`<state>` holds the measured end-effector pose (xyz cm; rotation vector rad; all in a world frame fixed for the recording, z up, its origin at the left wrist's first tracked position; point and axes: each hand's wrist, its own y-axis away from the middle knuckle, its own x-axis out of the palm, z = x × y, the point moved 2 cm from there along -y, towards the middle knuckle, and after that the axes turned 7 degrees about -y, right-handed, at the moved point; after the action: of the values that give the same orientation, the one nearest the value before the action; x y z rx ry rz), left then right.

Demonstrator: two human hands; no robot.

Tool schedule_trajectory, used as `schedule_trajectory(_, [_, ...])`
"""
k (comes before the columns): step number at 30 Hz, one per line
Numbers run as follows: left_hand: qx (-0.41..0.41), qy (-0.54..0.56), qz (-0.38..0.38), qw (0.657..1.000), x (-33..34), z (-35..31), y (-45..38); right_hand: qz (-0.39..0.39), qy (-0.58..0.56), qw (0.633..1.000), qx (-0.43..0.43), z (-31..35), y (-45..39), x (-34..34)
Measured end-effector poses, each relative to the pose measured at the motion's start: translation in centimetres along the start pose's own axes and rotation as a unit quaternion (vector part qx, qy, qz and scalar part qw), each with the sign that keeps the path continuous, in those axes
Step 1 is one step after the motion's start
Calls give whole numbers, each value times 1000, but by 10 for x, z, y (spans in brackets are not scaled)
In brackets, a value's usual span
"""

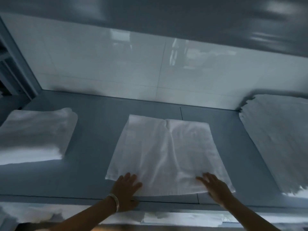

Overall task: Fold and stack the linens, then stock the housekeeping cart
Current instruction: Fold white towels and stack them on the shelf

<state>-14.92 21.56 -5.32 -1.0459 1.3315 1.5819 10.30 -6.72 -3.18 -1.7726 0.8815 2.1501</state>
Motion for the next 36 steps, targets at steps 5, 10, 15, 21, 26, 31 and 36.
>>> schedule_trajectory(5, [-57, 17, 20, 998, -4, -9, -5, -123, 20, 991, -55, -1, -2, -32])
schedule_trajectory(10, [-19, 3, -20, 1000, -15, -9, -5, -227, -66, 965, -112, 1, -11, -72])
schedule_trajectory(15, [-35, 52, -1, 998, -57, 18, -11, 64, -61, 989, -119, -10, -21, -91])
schedule_trajectory(21, [-156, 45, -42, 986, -170, 99, -77, 19, 116, 992, 40, -50, -80, -164])
schedule_trajectory(26, [-314, 29, -430, 846, -307, 157, -113, -423, -160, 869, 202, -64, -116, -292])
schedule_trajectory(31, [-203, -36, -557, 804, -283, 168, -103, -513, -165, 837, 96, -42, -80, -279])
schedule_trajectory(36, [-70, -6, -445, 893, -145, 142, -84, -350, -162, 922, 30, -44, -60, -150])
